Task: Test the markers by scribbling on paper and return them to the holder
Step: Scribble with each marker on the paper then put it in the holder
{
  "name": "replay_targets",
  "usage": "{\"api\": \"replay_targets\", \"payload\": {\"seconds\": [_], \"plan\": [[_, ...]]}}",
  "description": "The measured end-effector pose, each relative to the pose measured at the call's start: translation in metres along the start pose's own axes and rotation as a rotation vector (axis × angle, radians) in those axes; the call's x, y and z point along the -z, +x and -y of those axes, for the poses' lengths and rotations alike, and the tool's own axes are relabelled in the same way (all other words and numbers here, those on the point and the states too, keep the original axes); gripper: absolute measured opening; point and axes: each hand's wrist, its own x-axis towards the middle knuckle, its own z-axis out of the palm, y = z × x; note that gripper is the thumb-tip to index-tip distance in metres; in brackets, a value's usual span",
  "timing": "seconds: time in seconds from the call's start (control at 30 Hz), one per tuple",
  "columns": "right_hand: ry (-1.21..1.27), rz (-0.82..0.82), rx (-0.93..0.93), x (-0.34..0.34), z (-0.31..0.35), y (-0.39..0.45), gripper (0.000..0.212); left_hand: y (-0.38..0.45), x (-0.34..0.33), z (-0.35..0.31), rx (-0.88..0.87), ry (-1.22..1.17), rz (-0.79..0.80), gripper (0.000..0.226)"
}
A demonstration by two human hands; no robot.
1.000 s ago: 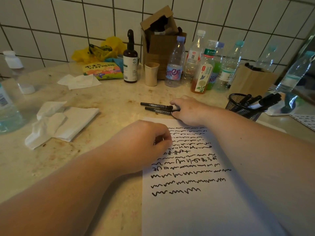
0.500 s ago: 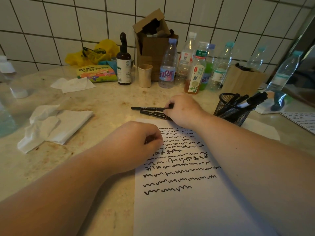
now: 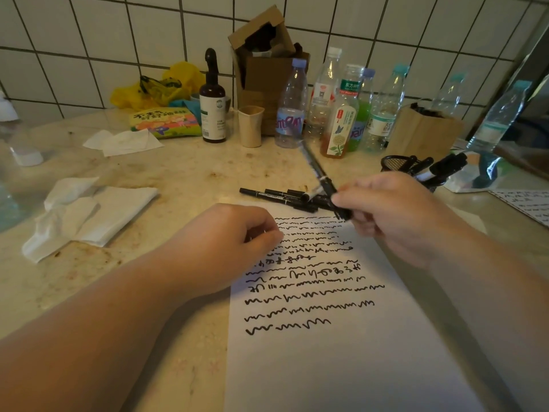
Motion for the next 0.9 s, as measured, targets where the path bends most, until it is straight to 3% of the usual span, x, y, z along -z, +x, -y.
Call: {"api": "replay_targets", "payload": {"seconds": [0.1, 0.27, 0.37, 0.47, 0.57, 0.67, 0.73, 0.8, 0.9], "plan": [[0.168, 0.122, -0.021, 0.001, -0.011, -0.014, 0.014, -0.001, 0.000, -0.003, -0.018, 0.015, 0.023, 0.023], [0.133, 0.332, 0.087, -0.006, -0.022, -0.019, 0.016, -0.005, 0.000, -0.015, -0.072, 0.040, 0.054, 0.034], [0.317, 0.430, 0.091, -0.010, -0.026, -0.020, 0.030, -0.007, 0.001, -0.020, -0.128, 0.014, 0.059, 0.042], [0.241, 0.378, 0.141, -0.011, -0.027, -0.021, 0.039, -0.008, -0.001, -0.021, -0.148, -0.006, 0.090, 0.035], [0.186, 0.338, 0.277, -0.011, -0.026, -0.020, 0.025, -0.008, 0.000, -0.025, -0.142, 0.009, 0.161, 0.030], [0.232, 0.364, 0.411, -0.007, -0.025, -0.021, 0.023, -0.009, 0.005, -0.021, -0.192, 0.062, 0.364, 0.034], [0.366, 0.274, 0.437, 0.005, -0.027, -0.019, 0.022, -0.011, 0.011, -0.013, -0.183, 0.006, 0.415, 0.035], [0.448, 0.199, 0.402, 0.020, -0.029, -0.016, 0.017, -0.011, 0.016, -0.005, -0.097, -0.119, 0.287, 0.041], [0.319, 0.298, 0.304, 0.023, -0.029, -0.015, 0.016, -0.006, 0.015, -0.008, -0.007, -0.146, 0.065, 0.042]]}}
